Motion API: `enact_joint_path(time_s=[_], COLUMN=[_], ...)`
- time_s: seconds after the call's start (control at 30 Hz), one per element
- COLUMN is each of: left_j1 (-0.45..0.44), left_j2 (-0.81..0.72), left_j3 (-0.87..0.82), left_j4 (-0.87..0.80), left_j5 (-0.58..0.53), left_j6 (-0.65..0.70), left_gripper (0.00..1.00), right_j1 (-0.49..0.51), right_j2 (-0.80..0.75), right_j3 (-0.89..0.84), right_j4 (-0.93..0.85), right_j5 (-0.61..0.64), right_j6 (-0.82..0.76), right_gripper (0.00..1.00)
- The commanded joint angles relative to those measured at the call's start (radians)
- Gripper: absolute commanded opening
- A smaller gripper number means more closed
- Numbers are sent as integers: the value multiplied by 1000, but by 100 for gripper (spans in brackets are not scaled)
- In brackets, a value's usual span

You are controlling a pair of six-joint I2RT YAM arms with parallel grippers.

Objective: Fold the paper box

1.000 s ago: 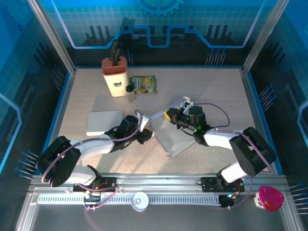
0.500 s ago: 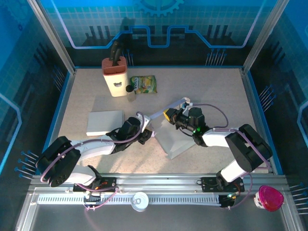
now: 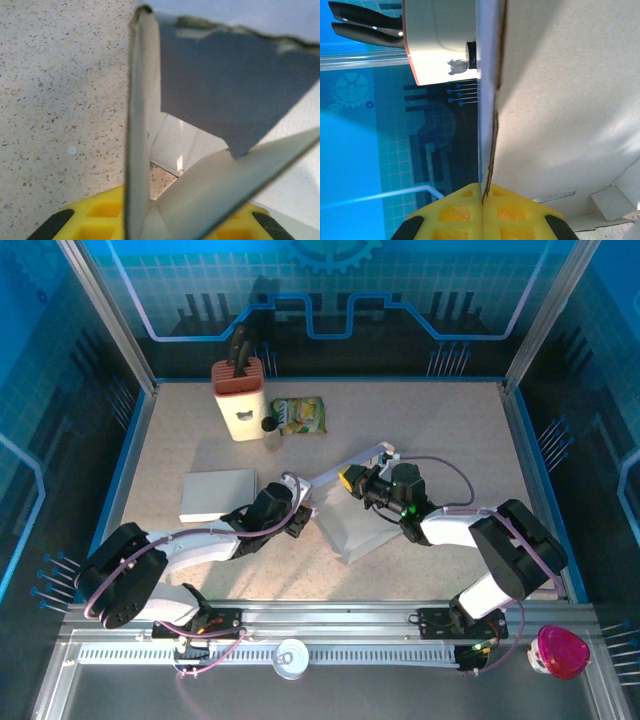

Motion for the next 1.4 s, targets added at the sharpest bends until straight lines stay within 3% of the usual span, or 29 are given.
enact_joint_path(time_s=[0.0,0.5,0.73,1.3,1.37], left_j1=[-4,-16,-21,-43,-45], left_j2=[23,51,61,135,133], left_j3=[29,20,5,23,17], left_j4=[58,146,183,267,285], left_j5=[-10,-20,-78,-209,-233], left_j6=[-10,-53,-110,-155,-154], left_gripper=[28,27,27,34,38], right_j1=[32,71,96,115,115], right_j2=[27,114,106,135,133], right_j3=[-13,-58,-81,-98,-99], right_j4=[44,180,197,253,250], right_j5=[-7,81,141,158,156], right_j6=[7,35,45,100,104], right_gripper=[0,0,0,0,0])
